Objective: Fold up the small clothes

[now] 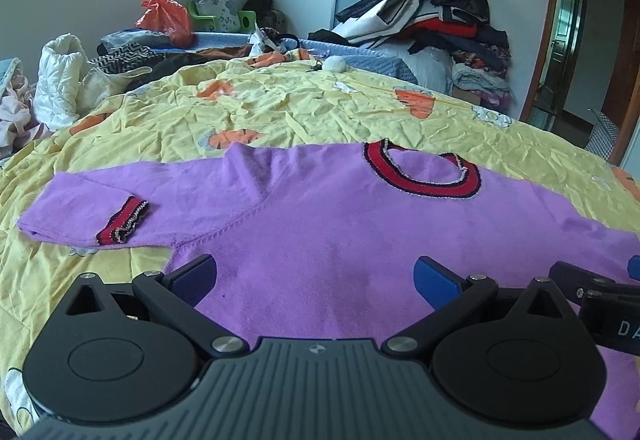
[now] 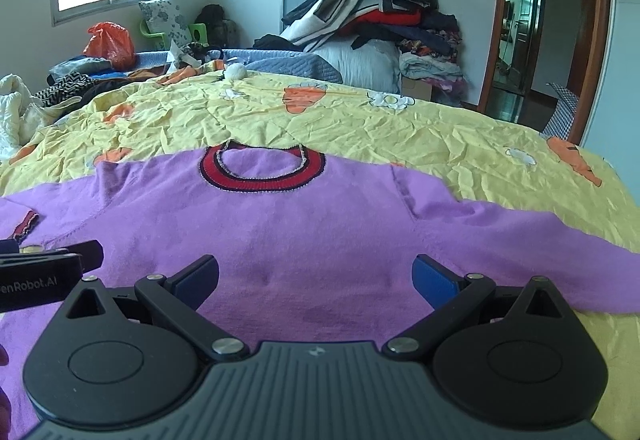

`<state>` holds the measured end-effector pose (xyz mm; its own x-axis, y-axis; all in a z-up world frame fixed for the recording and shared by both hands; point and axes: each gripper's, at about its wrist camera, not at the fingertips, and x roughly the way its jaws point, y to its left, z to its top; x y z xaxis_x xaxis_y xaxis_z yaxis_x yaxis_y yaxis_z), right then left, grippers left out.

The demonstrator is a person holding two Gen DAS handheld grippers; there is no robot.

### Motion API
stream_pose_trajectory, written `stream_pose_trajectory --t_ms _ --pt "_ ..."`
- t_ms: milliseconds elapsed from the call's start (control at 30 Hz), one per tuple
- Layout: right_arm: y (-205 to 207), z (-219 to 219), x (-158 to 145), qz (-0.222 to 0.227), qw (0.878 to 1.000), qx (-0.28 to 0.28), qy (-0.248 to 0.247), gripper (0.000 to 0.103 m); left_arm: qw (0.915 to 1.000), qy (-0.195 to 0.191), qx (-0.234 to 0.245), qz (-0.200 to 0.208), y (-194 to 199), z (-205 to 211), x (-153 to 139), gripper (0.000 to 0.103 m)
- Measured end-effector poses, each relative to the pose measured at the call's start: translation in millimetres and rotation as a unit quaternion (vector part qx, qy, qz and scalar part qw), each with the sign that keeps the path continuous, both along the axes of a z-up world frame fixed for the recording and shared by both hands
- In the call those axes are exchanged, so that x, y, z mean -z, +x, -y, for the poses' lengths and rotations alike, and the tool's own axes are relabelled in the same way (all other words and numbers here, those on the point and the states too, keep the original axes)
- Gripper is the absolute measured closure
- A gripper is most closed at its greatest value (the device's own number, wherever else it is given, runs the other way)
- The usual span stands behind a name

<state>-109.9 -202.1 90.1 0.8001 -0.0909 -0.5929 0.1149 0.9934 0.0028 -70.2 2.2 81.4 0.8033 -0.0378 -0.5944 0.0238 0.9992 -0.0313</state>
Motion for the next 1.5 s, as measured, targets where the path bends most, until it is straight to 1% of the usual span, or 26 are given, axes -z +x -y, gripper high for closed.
stream_pose_trajectory --t_ms 533,1100,1200,1367,1500 --pt "-9.2 8.1 -3.2 0.002 1.000 0.011 0.004 0.000 0.9998 0.012 0.018 0.004 -9.6 13.5 -4.7 0.000" --pt "-21.6 38.7 -5.0 0.002 0.999 0.033 0.013 0.000 0.9987 0.026 0.043 -0.003 -14.1 46.9 -11.6 0.000" --pt "-23.9 51.6 -4.5 0.009 0.999 0.038 0.026 0.000 0.9983 0.034 0.047 -0.005 -12.1 56.0 -12.3 0.000" --pt "-26.2 89.3 4.8 0.024 0.998 0.045 0.039 0.000 0.9972 0.049 0.056 -0.005 -5.6 76.6 -13.6 0.000" --pt "-25.1 132.1 17.3 0.011 0.997 0.074 0.037 0.000 0.9956 0.056 0.073 -0.014 7.6 102.9 -9.7 0.000"
